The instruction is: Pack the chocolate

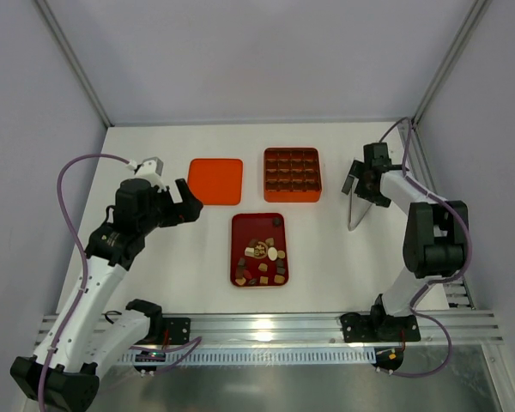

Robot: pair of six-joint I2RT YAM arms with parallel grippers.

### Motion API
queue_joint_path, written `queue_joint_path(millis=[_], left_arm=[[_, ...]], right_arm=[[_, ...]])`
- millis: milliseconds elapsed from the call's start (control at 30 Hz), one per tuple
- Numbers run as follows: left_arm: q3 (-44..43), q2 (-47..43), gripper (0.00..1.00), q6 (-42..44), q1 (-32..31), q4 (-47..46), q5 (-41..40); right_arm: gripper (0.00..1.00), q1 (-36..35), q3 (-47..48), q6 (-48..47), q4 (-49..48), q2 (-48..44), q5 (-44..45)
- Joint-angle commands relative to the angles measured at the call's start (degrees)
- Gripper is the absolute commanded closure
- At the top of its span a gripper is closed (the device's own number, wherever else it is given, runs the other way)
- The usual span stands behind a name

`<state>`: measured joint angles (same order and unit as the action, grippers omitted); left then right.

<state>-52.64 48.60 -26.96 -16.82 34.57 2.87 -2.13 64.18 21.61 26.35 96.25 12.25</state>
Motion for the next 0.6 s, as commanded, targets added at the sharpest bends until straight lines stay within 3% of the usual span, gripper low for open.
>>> queue_joint_path(millis=[0, 300, 567], left_arm=[[-0.88, -0.52, 0.00, -0.11, 0.03, -0.82, 0.46], [-0.71, -0.17, 0.00, -0.11, 0.12, -0.73, 0.73], [-0.71, 0.53, 0.00, -0.20, 0.12, -0.64, 0.91]], right_arm=[[0.00, 0.46, 2.97, -0.95, -1.21, 2.36, -2.40], [0.04, 0.46, 3.49, -0.25, -1.83, 7.20, -2.67], [0.13, 0.37, 3.06, -0.16, -2.18, 9.05, -2.58]])
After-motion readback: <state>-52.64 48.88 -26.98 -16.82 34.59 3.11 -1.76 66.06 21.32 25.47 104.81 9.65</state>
